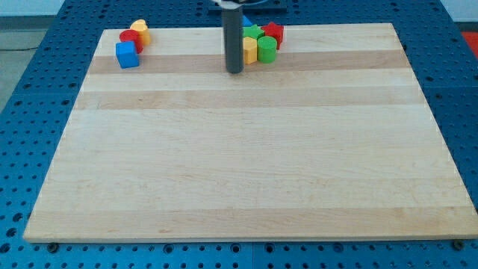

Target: Move the yellow heart right to the red circle horizontal

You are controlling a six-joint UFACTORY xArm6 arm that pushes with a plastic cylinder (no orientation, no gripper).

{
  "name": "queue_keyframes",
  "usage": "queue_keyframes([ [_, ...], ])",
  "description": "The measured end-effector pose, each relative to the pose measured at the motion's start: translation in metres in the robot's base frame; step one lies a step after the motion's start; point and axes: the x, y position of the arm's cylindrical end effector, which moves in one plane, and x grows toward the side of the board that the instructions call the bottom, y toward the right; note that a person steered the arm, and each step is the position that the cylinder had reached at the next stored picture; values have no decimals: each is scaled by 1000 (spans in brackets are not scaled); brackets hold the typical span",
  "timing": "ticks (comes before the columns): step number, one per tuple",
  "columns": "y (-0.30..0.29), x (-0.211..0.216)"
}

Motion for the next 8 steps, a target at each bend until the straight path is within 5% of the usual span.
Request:
queue_keyframes([
  [1, -83, 31],
  [2, -203, 26],
  [3, -262, 14],
  [4, -262, -10],
  [6, -261, -134],
  [8, -210, -135],
])
